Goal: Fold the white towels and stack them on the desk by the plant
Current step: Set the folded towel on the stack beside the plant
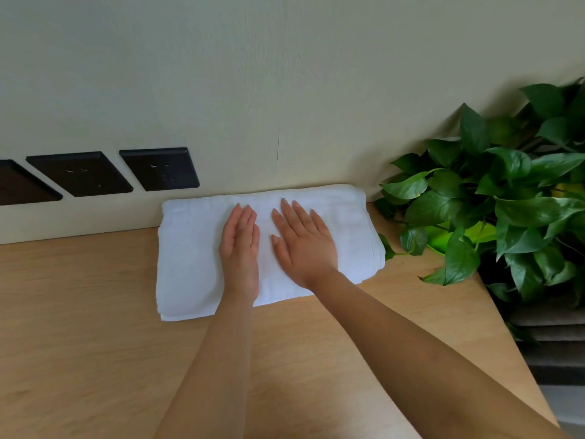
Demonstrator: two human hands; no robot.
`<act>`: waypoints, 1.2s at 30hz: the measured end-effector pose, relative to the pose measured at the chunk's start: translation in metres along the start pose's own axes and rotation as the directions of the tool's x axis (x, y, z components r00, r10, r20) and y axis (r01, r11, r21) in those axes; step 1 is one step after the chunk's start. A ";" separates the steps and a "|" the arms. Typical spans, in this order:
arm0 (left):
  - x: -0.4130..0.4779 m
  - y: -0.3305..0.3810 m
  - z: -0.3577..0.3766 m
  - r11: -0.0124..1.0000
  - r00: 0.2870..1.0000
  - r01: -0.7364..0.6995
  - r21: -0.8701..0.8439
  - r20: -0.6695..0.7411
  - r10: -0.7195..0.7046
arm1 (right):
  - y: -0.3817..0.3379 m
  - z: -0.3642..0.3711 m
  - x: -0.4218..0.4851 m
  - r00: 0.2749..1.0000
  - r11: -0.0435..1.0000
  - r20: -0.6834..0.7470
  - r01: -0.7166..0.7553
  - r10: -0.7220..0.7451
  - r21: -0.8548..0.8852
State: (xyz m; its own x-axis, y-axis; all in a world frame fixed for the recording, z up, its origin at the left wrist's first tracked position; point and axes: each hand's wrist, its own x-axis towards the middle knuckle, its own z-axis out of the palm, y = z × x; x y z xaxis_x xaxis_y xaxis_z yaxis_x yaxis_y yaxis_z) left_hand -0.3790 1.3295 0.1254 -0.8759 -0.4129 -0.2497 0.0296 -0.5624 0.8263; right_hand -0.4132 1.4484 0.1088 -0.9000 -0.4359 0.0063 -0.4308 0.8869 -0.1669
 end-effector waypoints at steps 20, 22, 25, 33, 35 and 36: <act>0.004 0.013 0.015 0.987 0.981 -0.144 0.070 -0.117 0.152 | 0.015 -0.032 0.004 0.929 0.978 -0.368 0.102 -0.029 0.180; 0.006 0.011 0.008 0.981 0.979 -0.155 0.113 -0.113 0.168 | 0.000 -0.020 0.008 0.955 0.970 -0.270 0.175 -0.125 0.171; 0.006 -0.001 0.001 0.952 0.981 -0.164 0.257 -0.061 0.185 | -0.004 0.005 0.005 0.982 0.988 -0.137 0.138 -0.128 0.066; 0.021 -0.016 -0.004 0.584 0.933 -0.354 0.730 0.227 0.281 | -0.004 0.006 0.006 0.993 0.997 -0.098 0.071 -0.068 0.030; 0.022 -0.018 -0.010 0.376 0.899 -0.422 0.825 0.329 0.288 | -0.004 0.007 0.005 0.995 0.999 -0.088 0.044 -0.042 0.024; 0.023 -0.018 -0.013 0.232 0.884 -0.440 0.867 0.373 0.281 | -0.004 0.007 0.005 0.996 0.999 -0.086 0.037 -0.035 0.020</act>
State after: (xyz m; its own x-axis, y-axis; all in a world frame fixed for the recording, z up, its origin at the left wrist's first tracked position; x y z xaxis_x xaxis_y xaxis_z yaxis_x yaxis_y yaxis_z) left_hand -0.3938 1.3209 0.0978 -0.9458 -0.2558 0.2001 -0.0254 0.6724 0.7397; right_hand -0.4153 1.4420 0.1025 -0.8869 -0.4517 0.0966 -0.4619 0.8672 -0.1862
